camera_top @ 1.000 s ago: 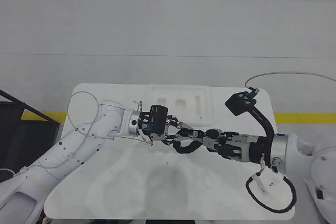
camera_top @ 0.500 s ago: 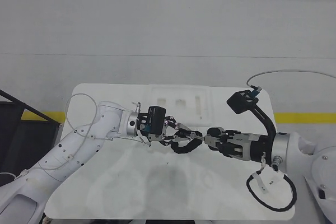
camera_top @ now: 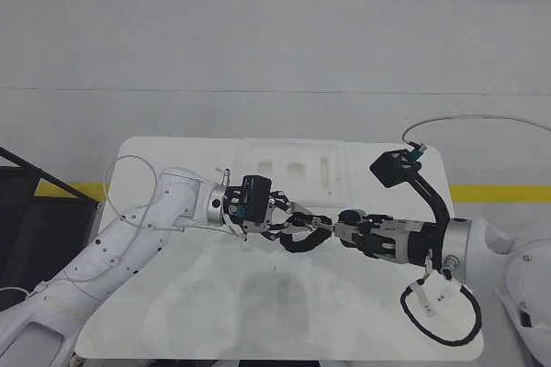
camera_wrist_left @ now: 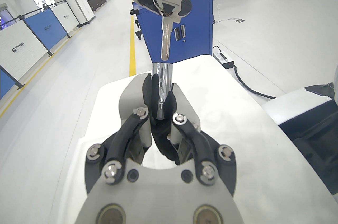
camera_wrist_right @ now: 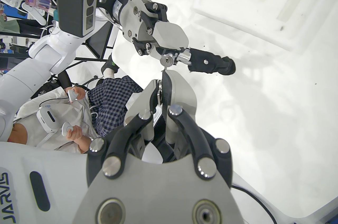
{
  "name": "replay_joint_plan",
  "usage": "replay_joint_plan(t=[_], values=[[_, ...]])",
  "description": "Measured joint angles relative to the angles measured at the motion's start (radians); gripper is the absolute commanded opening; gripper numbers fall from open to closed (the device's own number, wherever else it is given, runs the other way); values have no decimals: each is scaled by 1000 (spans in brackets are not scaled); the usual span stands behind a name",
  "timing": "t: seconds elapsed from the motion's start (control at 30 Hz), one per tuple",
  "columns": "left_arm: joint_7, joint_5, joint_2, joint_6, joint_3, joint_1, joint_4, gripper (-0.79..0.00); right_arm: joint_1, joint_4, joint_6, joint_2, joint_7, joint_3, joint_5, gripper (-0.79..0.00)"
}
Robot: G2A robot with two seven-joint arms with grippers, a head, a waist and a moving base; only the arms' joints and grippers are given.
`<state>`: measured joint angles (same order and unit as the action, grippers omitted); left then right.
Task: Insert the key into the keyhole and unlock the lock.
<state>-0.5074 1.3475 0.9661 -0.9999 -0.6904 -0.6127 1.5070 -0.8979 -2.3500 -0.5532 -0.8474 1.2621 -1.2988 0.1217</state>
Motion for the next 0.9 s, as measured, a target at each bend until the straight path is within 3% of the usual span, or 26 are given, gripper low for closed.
replay_joint_plan(t=[0.9], values=[[0, 27, 17, -12, -24, -20, 6, -785, 12, 0, -12, 16, -27, 29, -2, -785]])
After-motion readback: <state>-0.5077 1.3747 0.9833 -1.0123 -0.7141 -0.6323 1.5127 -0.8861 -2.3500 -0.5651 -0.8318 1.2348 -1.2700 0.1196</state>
